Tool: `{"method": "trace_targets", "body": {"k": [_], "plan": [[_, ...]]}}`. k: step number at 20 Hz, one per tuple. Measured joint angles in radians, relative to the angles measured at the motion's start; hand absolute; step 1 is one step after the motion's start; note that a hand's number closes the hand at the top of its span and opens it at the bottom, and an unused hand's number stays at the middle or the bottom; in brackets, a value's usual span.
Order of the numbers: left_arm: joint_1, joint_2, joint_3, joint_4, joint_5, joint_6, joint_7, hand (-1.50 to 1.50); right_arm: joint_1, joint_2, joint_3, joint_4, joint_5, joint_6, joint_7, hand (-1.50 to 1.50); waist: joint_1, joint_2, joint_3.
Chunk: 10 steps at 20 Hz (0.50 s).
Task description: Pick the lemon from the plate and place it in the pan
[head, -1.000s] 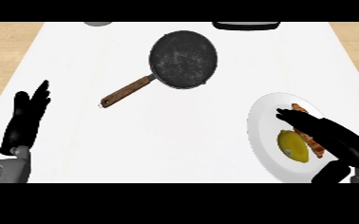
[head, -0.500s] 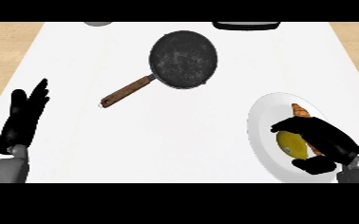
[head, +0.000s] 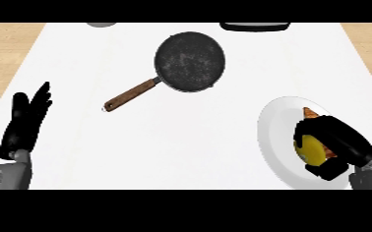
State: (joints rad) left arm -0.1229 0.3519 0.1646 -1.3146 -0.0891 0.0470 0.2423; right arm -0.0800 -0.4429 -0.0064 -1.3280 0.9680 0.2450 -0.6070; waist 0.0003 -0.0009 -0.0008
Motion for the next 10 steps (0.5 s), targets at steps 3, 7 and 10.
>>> {"method": "trace_targets", "body": {"k": [3,7,10], "plan": [[0.004,-0.015,-0.006,0.0,-0.012,0.01,-0.002,0.0,0.024,0.049,-0.009,-0.045,0.01,0.023,0.118,1.5,-0.004,-0.001,0.0],[0.018,-0.008,0.007,-0.005,-0.012,0.018,-0.002,0.0,0.062,0.15,-0.069,-0.08,0.06,-0.006,0.417,1.5,-0.024,-0.013,-0.01],[0.024,-0.002,0.014,-0.009,-0.013,0.02,0.001,0.0,0.091,0.244,-0.088,-0.144,0.115,-0.044,0.637,1.5,-0.035,-0.019,-0.015]]}}
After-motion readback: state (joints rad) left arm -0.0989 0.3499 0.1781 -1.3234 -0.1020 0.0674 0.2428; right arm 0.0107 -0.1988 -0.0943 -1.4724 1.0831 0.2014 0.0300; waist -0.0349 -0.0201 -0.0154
